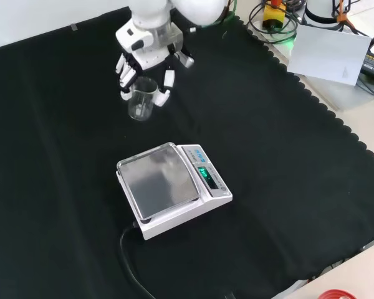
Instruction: Pick up the beaker.
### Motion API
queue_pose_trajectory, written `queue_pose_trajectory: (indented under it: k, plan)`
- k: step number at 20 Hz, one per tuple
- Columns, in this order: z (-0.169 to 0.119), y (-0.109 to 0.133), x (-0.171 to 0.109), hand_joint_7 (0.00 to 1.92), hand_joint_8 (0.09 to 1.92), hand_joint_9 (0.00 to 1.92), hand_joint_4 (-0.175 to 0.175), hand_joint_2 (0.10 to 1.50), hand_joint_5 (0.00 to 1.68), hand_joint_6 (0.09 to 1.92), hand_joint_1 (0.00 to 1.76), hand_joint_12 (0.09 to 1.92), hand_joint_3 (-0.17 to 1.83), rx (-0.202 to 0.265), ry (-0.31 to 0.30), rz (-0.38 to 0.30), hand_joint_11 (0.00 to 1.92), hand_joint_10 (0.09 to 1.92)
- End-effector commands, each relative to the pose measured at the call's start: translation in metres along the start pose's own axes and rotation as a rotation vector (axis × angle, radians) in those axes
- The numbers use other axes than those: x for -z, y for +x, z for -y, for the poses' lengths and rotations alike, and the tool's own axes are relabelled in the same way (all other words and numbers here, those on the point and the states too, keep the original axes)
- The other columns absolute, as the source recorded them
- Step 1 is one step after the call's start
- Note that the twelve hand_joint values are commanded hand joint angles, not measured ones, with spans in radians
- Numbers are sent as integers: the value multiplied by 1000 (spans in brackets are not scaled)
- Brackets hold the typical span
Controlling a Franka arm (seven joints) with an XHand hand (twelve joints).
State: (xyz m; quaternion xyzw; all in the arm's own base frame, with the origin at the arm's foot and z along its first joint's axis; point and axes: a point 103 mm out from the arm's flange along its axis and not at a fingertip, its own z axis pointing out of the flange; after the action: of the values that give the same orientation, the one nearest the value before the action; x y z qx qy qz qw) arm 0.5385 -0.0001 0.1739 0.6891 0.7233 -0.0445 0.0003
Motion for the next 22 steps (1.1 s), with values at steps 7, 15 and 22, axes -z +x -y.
queue_pose_trajectory:
  k: [7, 15, 22]
  plan:
    - [-25, 109, 44, 986, 1046, 1198, 175, 955, 1018, 972, 1040, 1188, 259, 162, -48, 30, 863, 571]
    - [-49, 154, 34, 1015, 1039, 1215, 175, 954, 1044, 930, 1050, 1184, 235, 253, -27, 34, 870, 567]
    - [-62, 186, 10, 1020, 1038, 1220, 175, 953, 1049, 924, 1052, 1183, 234, 317, 30, 48, 872, 566]
